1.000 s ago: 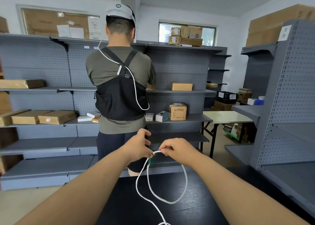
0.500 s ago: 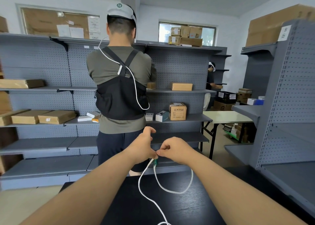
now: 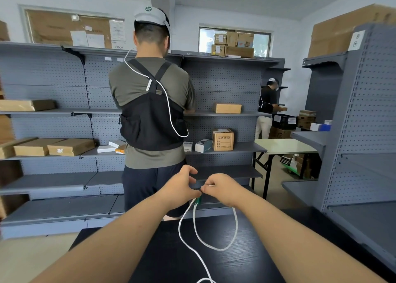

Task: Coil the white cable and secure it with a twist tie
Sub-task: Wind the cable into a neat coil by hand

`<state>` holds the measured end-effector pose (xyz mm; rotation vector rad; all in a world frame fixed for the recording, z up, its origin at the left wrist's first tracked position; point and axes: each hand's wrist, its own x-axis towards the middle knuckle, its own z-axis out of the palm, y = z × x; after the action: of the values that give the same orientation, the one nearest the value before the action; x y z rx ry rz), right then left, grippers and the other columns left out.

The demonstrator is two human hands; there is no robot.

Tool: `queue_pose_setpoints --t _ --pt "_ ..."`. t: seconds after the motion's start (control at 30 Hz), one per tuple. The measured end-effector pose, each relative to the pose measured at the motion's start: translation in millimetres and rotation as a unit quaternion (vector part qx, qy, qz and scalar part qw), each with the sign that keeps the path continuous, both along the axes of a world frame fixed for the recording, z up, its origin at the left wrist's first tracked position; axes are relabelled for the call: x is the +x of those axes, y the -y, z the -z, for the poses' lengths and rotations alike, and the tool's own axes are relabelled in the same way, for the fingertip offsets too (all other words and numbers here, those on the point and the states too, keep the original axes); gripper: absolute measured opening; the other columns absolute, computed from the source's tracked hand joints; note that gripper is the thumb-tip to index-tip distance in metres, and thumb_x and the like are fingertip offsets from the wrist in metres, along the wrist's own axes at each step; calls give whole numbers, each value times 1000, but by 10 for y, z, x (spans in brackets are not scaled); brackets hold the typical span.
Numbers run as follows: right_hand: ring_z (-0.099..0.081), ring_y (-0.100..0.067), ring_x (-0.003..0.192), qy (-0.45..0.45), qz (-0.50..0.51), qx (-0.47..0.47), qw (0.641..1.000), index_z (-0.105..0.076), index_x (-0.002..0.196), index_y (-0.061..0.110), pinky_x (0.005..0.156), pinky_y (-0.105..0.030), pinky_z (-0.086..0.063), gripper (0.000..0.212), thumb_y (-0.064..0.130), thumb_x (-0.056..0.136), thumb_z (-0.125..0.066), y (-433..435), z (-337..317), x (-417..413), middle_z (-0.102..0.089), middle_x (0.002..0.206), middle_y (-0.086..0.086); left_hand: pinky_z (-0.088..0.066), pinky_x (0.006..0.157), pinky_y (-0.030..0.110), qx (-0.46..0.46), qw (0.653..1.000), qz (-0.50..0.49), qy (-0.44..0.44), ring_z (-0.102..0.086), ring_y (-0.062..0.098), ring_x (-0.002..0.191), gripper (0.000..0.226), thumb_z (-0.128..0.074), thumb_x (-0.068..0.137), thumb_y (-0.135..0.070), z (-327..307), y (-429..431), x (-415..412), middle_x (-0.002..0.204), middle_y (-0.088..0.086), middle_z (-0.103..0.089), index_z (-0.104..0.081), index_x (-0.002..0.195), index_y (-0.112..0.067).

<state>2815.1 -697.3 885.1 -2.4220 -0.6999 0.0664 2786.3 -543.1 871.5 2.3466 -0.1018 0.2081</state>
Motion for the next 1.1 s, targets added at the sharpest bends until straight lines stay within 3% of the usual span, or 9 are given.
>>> queue_pose_setpoints --t 0.07,0.23,0.33,0.4,0.53,0.7,0.83,1.0,1.1 --pt "-45 -13 61 0 11 33 999 -56 68 17 53 -26 -34 27 28 92 -54 42 -5 21 -50 71 -3 -50 79 21 -21 1000 7 -9 -60 8 89 47 -71 80 -23 45 -1 -28 103 -5 -61 -45 119 -21" --pt "-48 -12 65 -32 47 156 986 -64 81 15 60 -26 -39 20 28 93 -53 110 29 47 -52 66 1 -43 68 13 -27 999 1 -22 -59 7 82 23 -67 85 -25 99 28 -74 91 -5 -64 -61 104 -15" --pt "-50 -14 71 -46 68 221 972 -63 79 18 69 -31 -43 19 27 93 -53 101 40 64 -54 70 0 -46 74 20 -53 998 -11 -39 -64 15 85 15 -63 87 -29 111 12 -96 88 1 -69 -62 96 -16" --pt "-51 -14 73 -37 83 237 967 -62 81 19 67 -28 -42 18 27 94 -51 113 49 76 -56 74 0 -48 75 25 -67 997 -25 -35 -66 14 84 12 -63 87 -31 109 -27 -103 86 2 -71 -63 91 -20" --pt "-49 -7 69 14 102 206 973 -57 86 21 57 -21 -38 14 27 95 -48 164 102 107 -57 78 4 -54 61 19 -136 989 -56 5 -66 5 60 6 -69 83 -19 57 -75 -78 72 -1 -69 -67 78 -20" --pt "-48 -6 69 43 116 180 976 -57 88 20 54 -20 -34 15 29 96 -48 169 134 128 -57 79 4 -46 56 15 28 993 -90 72 -57 4 54 7 -64 87 -23 -37 -64 -15 62 -8 -61 -70 86 -18" --pt "-49 -6 70 93 110 95 985 -57 93 19 54 -18 -33 15 28 97 -45 150 139 132 -60 88 1 -37 64 21 205 963 -107 135 -49 13 70 23 -53 94 -28 -115 -67 7 78 0 -56 -69 104 -15" --pt "-53 -19 109 159 47 -1 986 -48 132 15 89 -26 -44 35 21 101 -33 88 174 94 -56 125 -4 -37 66 26 309 936 -106 131 -58 24 85 26 -46 97 -25 -148 -42 74 74 0 -45 -66 104 -11" --pt "-48 -19 122 159 25 -6 987 -38 141 16 98 -31 -40 43 28 100 -34 78 188 77 -49 136 -3 -42 72 28 366 915 -99 138 -57 21 88 24 -44 98 -23 -112 -81 71 77 0 -48 -64 104 -13"
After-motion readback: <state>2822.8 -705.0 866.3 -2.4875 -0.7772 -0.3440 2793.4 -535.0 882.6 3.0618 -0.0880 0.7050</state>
